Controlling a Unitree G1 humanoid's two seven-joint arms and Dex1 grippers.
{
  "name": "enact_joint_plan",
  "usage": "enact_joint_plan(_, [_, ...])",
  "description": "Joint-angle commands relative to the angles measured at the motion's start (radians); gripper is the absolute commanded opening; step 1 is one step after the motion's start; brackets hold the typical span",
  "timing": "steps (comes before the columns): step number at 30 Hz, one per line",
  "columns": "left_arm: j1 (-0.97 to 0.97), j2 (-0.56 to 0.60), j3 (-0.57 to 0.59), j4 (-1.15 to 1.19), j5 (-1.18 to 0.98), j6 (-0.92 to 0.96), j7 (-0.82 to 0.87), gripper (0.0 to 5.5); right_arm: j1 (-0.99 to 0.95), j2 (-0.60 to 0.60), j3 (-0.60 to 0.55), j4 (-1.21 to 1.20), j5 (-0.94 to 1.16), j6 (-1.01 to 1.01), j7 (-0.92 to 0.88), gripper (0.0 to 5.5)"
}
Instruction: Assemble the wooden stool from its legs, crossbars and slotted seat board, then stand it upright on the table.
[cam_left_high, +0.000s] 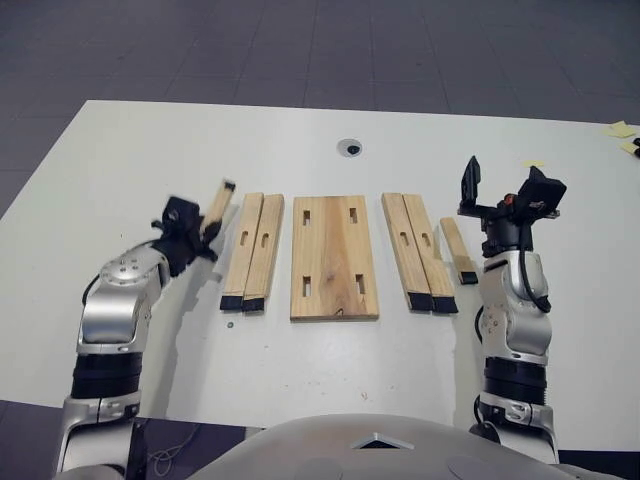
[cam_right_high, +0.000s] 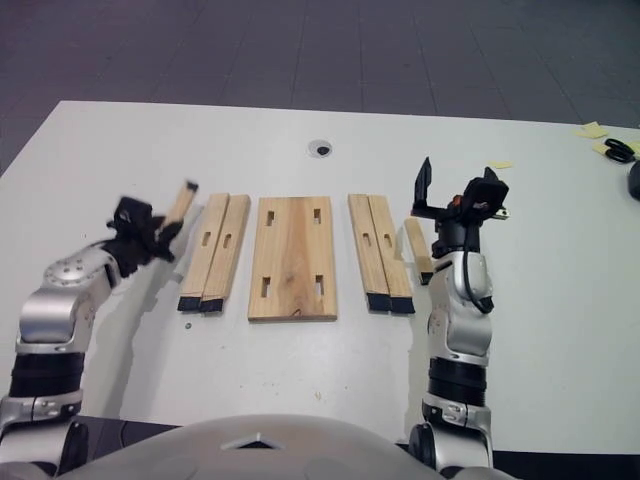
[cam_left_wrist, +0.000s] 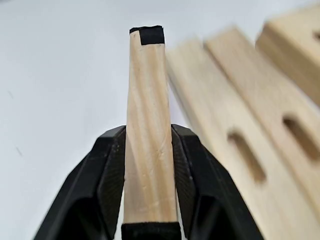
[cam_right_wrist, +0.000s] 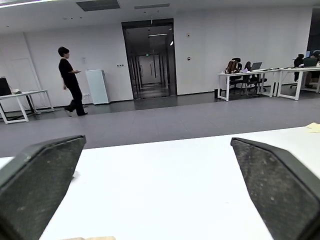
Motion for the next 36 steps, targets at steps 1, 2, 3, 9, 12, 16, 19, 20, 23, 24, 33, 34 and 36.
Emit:
enact_joint_plan(1, [-0.208, -0.049, -0.001, -0.049, -0.076, -0.085, -0.049, 1.28, -0.104, 0.046, -0.051, -0.152, 0.523, 0.273, 0.082, 5.4])
enact_joint_plan(2, [-0.232, -0.066, -0.031, -0.061, -0.102, -0.091, -0.088, 1.28, -0.117, 0.047, -0.047, -0.181, 0.634, 0.324, 0.105, 5.4])
enact_joint_plan(3, [-0.254, -0.093, -0.062, -0.07, -0.135, -0.09, -0.129, 1.28, -0.126, 0.05, -0.035, -0.204, 0.722, 0.364, 0.118, 5.4])
enact_joint_plan(9, [-0.269, -0.171, -0.192, -0.117, -0.2, -0.077, -0.237, 1.28, -0.171, 0.066, 0.029, -0.227, 0.942, 0.475, 0.111, 5.4])
enact_joint_plan(12, [-0.252, -0.176, -0.234, -0.172, -0.234, -0.049, -0.281, 1.28, -0.17, 0.055, 0.06, -0.24, 0.974, 0.506, 0.114, 5.4])
enact_joint_plan(16, [-0.24, -0.165, -0.265, -0.2, -0.23, -0.039, -0.307, 1.28, -0.169, 0.059, 0.081, -0.228, 0.959, 0.508, 0.093, 5.4])
enact_joint_plan(19, [-0.231, -0.155, -0.284, -0.206, -0.204, -0.055, -0.317, 1.28, -0.176, 0.072, 0.081, -0.215, 0.964, 0.499, 0.059, 4.95])
enact_joint_plan(20, [-0.231, -0.149, -0.293, -0.204, -0.183, -0.072, -0.317, 1.28, -0.177, 0.073, 0.077, -0.216, 0.968, 0.497, 0.046, 4.82])
enact_joint_plan(23, [-0.238, -0.143, -0.294, -0.196, -0.14, -0.113, -0.303, 1.28, -0.176, 0.077, 0.064, -0.233, 0.994, 0.495, -0.006, 4.4])
enact_joint_plan(24, [-0.24, -0.145, -0.295, -0.197, -0.133, -0.119, -0.302, 1.28, -0.174, 0.077, 0.063, -0.238, 1.001, 0.496, -0.024, 4.21])
enact_joint_plan(33, [-0.229, -0.124, -0.345, -0.205, -0.064, -0.175, -0.32, 1.28, -0.134, 0.068, 0.088, -0.262, 1.024, 0.518, -0.146, 2.66])
enact_joint_plan(34, [-0.227, -0.114, -0.356, -0.202, -0.045, -0.192, -0.326, 1.28, -0.132, 0.066, 0.091, -0.264, 1.02, 0.519, -0.15, 2.55])
enact_joint_plan(36, [-0.223, -0.108, -0.368, -0.201, -0.022, -0.212, -0.333, 1.28, -0.132, 0.06, 0.095, -0.265, 1.012, 0.519, -0.153, 2.25])
